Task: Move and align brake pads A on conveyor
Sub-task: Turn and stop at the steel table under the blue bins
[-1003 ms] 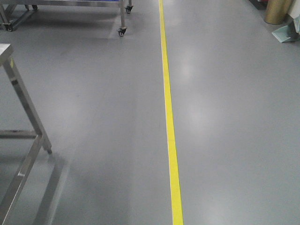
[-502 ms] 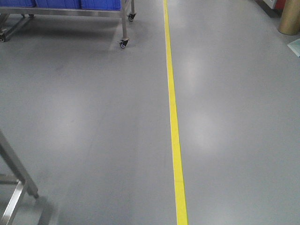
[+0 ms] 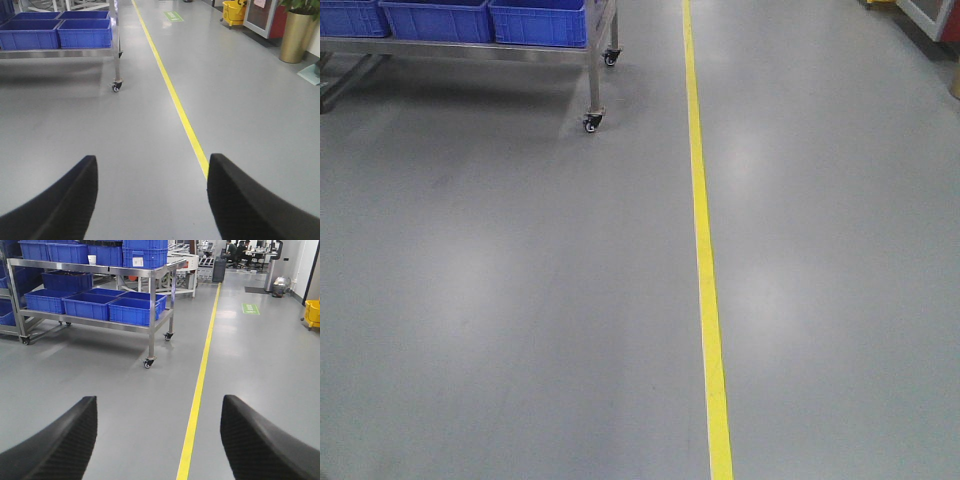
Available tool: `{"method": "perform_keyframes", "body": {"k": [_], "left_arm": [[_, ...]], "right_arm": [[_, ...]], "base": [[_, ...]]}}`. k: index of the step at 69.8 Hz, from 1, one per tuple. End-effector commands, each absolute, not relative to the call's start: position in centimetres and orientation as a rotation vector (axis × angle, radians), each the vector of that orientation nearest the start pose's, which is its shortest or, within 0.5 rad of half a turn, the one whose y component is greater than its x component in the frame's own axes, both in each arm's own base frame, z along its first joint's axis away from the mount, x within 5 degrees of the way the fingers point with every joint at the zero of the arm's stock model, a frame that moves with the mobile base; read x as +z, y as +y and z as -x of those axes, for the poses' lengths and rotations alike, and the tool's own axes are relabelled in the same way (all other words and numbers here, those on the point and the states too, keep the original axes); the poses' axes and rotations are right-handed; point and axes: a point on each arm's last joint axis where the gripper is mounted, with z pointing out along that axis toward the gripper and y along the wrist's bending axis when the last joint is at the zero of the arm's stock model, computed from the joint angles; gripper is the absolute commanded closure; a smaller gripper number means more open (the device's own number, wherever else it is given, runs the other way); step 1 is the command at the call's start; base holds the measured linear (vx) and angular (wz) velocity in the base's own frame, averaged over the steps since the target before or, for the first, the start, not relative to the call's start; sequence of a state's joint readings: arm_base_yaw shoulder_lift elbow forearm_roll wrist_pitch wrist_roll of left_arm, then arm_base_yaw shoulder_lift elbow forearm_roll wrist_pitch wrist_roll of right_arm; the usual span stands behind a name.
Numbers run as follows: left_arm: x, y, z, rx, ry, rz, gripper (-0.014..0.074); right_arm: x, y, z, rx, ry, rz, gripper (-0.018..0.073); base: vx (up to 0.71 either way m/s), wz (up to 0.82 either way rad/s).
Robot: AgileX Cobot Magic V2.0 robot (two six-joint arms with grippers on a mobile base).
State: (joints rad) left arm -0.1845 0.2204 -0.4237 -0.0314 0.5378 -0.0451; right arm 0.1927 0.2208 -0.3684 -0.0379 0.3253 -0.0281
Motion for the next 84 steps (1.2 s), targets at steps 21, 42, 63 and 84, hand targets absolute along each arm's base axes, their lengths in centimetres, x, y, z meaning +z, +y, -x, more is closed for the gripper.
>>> {"method": "perform_keyframes", "body": {"k": [21,42,63,84], "left_arm": [[30.72,-1.23,-5.5,-0.212,1.731,-0.114,0.015],[30.72,-1.23,-5.5,-0.212,1.731,-0.114,0.015],[30.72,-1.23,-5.5,-0.212,1.731,-0.114,0.015],[30.72,-1.23,-5.5,-0.212,1.731,-0.114,0.015]], "right_arm": [[30.84,1.1,-6.19,0.078,1.558,0.206,0.0052],[30.84,1.1,-6.19,0.078,1.558,0.206,0.0052],[30.84,1.1,-6.19,0.078,1.558,0.206,0.0052],[30.84,1.1,-6.19,0.078,1.558,0.206,0.0052]], "base": [[0.45,0.22],[0.34,0.8],[0.22,1.11],[0.16,0.98]]}}
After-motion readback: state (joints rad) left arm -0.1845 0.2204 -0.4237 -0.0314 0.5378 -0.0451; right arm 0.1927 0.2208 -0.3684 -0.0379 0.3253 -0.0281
